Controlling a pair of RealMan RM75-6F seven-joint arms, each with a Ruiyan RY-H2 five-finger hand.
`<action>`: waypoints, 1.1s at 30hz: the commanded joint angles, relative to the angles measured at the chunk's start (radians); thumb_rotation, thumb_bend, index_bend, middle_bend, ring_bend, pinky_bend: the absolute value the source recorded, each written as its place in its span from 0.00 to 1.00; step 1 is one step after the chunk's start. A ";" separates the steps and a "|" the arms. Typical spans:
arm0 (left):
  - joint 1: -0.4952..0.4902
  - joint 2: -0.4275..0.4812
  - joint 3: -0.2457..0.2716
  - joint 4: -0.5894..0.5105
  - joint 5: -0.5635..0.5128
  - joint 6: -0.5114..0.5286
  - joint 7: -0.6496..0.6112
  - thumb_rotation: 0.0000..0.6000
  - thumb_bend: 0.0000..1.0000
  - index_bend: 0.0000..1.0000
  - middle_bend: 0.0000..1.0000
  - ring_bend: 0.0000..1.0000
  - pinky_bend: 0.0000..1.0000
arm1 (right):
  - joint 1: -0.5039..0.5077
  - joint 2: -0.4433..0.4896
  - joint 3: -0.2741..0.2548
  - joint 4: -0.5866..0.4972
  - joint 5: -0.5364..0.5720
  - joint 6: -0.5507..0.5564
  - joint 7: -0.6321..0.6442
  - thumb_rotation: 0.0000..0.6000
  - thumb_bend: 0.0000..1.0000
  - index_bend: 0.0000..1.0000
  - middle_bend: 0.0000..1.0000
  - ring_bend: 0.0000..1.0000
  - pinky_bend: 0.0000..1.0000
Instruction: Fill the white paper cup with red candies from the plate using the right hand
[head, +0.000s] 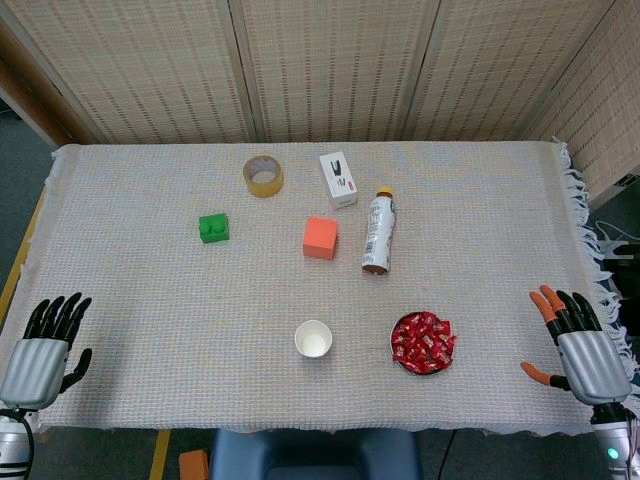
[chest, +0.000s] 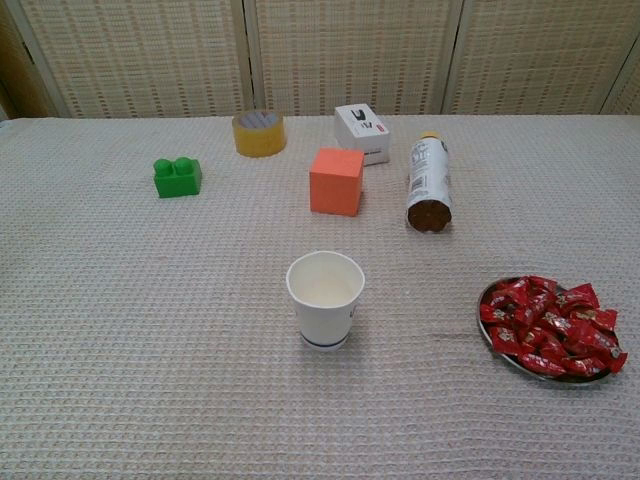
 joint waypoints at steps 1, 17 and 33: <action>-0.002 -0.001 0.001 0.000 0.006 0.001 -0.001 1.00 0.43 0.00 0.00 0.00 0.06 | -0.002 -0.003 -0.006 0.000 -0.016 0.008 -0.005 0.86 0.07 0.00 0.00 0.00 0.00; -0.027 0.015 -0.003 -0.001 0.010 -0.029 -0.057 1.00 0.43 0.00 0.00 0.00 0.06 | 0.175 -0.007 -0.008 -0.140 -0.073 -0.283 -0.297 0.86 0.07 0.00 0.00 0.00 0.00; -0.019 0.043 0.002 -0.006 0.007 -0.021 -0.110 1.00 0.43 0.00 0.00 0.00 0.06 | 0.302 -0.187 0.012 -0.107 0.165 -0.510 -0.560 0.87 0.07 0.06 0.09 0.04 0.05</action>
